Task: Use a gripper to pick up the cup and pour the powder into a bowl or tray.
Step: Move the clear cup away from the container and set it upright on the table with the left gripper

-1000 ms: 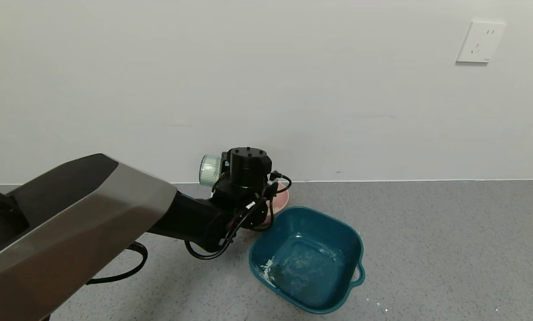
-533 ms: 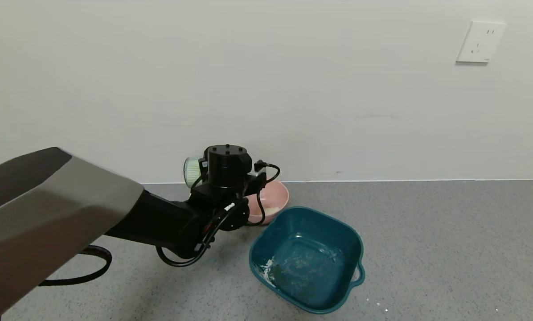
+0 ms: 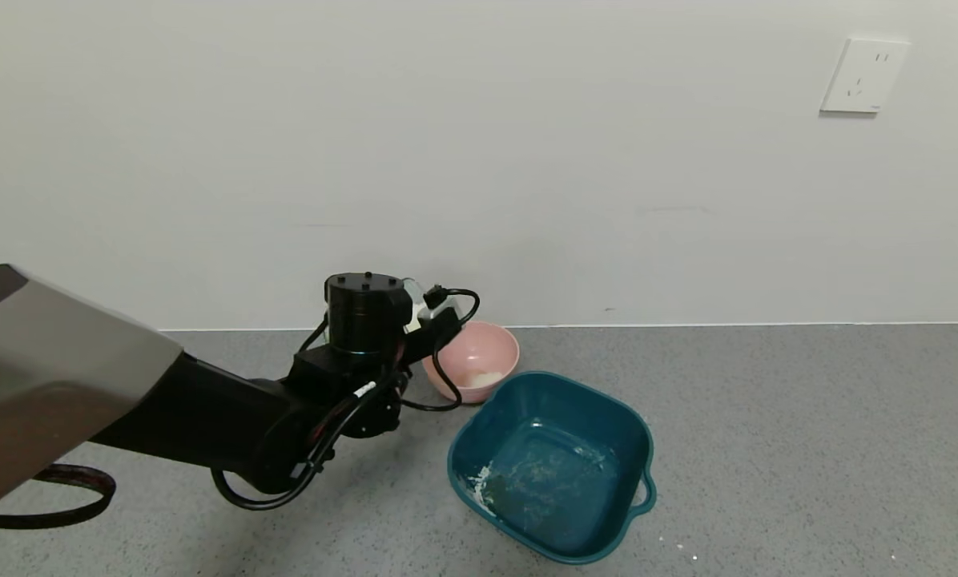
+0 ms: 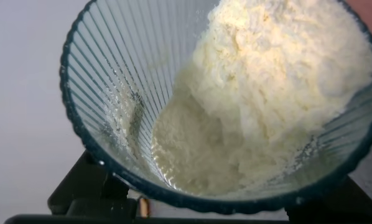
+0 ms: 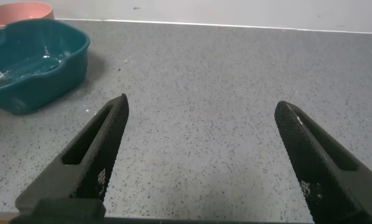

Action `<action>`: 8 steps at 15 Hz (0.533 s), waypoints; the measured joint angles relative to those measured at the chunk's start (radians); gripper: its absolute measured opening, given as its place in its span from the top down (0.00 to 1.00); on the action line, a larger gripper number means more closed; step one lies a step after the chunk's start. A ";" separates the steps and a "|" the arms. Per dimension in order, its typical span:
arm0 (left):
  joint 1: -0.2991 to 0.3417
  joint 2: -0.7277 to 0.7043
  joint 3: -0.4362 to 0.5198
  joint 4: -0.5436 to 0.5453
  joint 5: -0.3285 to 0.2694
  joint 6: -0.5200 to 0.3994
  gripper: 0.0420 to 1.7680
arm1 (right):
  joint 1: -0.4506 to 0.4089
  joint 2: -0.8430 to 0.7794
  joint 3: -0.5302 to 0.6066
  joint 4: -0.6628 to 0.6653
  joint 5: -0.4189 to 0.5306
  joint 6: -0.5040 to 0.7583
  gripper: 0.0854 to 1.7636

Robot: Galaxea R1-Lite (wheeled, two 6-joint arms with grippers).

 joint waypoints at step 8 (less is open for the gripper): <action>0.153 -0.083 0.095 0.001 -0.341 -0.237 0.27 | 0.000 0.000 0.000 0.000 0.000 0.000 0.03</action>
